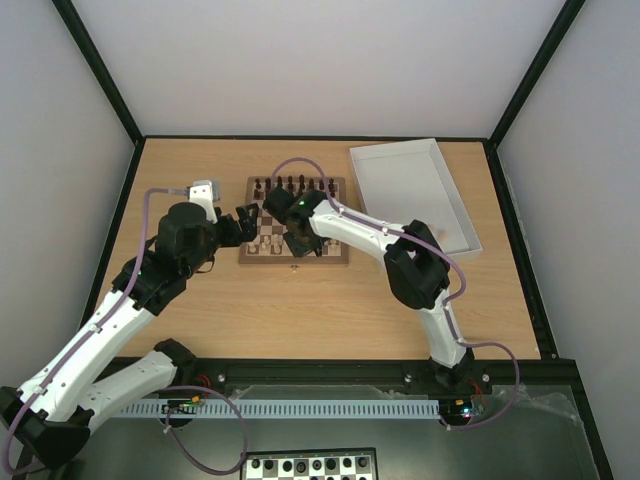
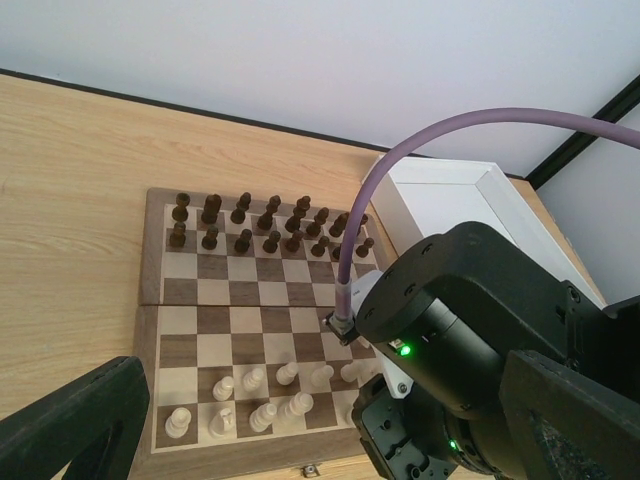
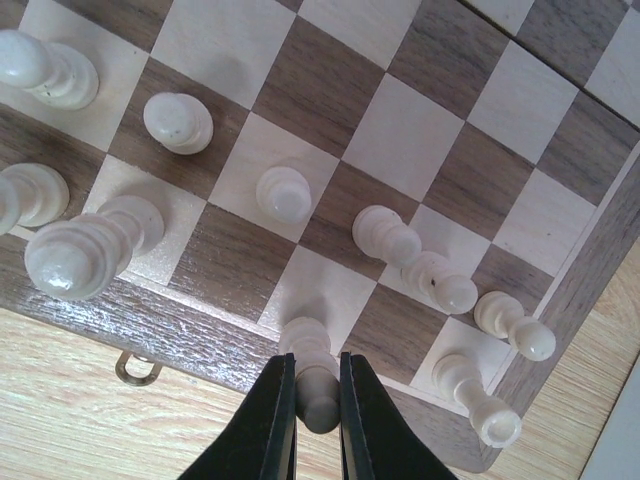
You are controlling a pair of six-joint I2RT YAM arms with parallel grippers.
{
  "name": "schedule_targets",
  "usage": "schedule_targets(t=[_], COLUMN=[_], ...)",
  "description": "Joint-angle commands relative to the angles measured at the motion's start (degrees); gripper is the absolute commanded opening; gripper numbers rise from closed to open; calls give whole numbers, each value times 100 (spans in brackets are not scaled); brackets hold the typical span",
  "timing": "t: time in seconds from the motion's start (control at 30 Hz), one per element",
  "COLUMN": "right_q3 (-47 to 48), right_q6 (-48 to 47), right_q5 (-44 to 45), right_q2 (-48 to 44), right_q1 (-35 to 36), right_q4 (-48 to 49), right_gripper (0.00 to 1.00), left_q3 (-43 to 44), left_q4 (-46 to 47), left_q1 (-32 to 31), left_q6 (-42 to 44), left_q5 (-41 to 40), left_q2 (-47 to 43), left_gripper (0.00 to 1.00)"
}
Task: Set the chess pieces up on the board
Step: Place the chess piece on the chessboard.
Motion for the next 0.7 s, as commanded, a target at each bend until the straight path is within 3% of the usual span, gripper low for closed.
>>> schedule_targets(t=[0.0,0.33,0.67], right_q3=[-62,-116,-163], right_q6=[-42,-59,-86], right_q5=[75,9,-135], right_q2=[114,146,70], right_q1=[-72,-122,-124], right_q4=[-67,13,32], right_gripper=[6,6,22], left_q3=[-56,-48,-39], left_q4=[-9,15,11], left_q1=[30,34,34], left_q6=[-21,-30,-38], left_q5=[-56,-55,-37], left_q2=[-19,-7,15], left_gripper=[99,99,100])
